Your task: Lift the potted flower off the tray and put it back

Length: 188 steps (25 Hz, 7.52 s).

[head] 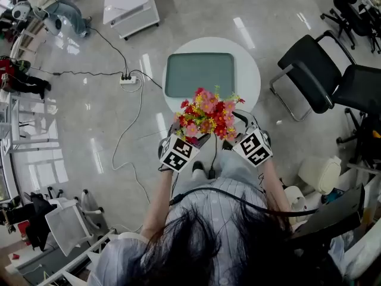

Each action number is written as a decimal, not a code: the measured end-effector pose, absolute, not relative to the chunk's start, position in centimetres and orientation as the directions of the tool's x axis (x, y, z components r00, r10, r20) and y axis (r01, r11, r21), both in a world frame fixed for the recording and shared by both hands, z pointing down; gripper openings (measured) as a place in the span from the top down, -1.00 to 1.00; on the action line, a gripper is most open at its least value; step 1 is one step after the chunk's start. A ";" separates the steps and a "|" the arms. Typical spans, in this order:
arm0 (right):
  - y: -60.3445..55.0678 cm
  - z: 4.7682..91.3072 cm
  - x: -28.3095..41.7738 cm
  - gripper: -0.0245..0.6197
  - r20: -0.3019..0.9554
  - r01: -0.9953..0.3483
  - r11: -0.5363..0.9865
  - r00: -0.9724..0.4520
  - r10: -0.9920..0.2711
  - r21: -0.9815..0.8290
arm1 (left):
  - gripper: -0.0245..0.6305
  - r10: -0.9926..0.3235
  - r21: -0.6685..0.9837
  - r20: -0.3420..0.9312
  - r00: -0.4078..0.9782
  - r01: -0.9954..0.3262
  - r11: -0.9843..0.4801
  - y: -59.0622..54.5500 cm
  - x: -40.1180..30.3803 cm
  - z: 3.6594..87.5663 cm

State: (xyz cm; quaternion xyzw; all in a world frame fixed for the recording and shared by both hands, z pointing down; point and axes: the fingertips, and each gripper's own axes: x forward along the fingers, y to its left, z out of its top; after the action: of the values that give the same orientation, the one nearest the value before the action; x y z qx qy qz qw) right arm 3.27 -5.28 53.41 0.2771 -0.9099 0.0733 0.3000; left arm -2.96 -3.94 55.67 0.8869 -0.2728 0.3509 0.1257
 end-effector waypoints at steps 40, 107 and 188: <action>10.7 53.8 -5.3 -0.04 0.606 -0.647 0.759 -0.576 -0.549 0.074 | -0.09 -0.324 0.030 0.667 0.671 -0.458 -0.888 11.1 -11.5 56.3; -8.4 54.3 -0.9 -0.04 0.626 -0.395 0.918 -0.705 -0.333 0.044 | -0.08 -0.470 0.053 0.702 0.536 -0.697 -0.715 -6.0 -6.7 56.6; -20.7 62.2 -0.5 0.00 0.552 -0.456 0.881 -0.771 -0.318 -0.129 | -0.08 -0.491 0.068 0.747 0.448 -0.787 -0.613 -16.5 -9.5 64.8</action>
State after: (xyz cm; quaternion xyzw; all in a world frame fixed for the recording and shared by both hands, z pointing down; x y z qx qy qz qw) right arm -0.53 -20.70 62.25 0.2076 -0.9321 0.1288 0.2675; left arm -9.46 -16.50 64.82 0.8249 -0.3873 0.3552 0.2082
